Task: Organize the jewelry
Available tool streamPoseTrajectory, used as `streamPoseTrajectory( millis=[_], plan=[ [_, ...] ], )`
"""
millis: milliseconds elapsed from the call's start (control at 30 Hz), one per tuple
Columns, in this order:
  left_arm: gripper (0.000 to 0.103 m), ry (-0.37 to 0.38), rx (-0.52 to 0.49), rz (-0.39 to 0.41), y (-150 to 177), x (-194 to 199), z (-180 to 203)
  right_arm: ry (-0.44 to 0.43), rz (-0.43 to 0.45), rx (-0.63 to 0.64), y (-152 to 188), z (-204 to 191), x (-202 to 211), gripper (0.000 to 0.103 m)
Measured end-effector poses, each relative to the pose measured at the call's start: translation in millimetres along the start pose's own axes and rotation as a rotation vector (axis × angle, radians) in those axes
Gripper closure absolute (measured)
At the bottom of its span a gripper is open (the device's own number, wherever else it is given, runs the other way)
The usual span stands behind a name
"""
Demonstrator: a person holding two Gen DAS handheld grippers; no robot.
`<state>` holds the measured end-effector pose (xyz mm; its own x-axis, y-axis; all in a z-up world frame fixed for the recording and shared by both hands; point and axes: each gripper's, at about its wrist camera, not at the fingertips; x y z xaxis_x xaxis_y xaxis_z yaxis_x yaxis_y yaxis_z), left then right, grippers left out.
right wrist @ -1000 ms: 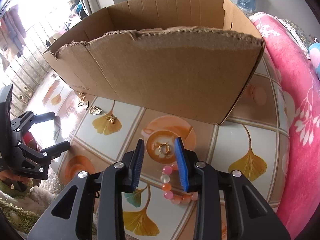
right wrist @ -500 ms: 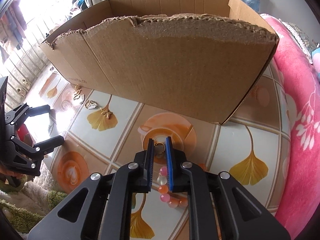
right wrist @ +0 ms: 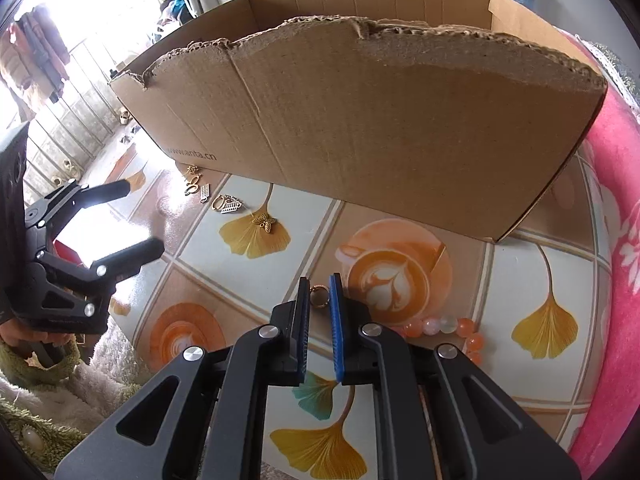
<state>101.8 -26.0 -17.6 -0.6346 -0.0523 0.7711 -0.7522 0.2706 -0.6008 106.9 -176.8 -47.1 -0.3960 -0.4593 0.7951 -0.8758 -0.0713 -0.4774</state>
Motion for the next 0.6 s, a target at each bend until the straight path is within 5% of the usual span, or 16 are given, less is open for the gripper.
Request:
streamPoseTrajectory(
  millis=[400,600],
  plan=[
    [0.083,0.126,-0.111,0.025,-34,-20,27,-0.024,0.005,-0.009,1,14,8,0.093],
    [0.087,0.152,-0.146,-0.005,-32,-28,35,-0.039,0.011,-0.016,2,20,11,0.093]
  ],
)
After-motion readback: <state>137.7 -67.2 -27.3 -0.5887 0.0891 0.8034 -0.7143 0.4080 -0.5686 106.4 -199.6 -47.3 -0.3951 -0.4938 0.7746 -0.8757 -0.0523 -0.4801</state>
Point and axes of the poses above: each gripper's, at about its wrist camera, not at the fingertips, and x roughly against the way its jaws point, z to its right, y to its underside, and after that the axes turned 12 degrees about -y, right-handed
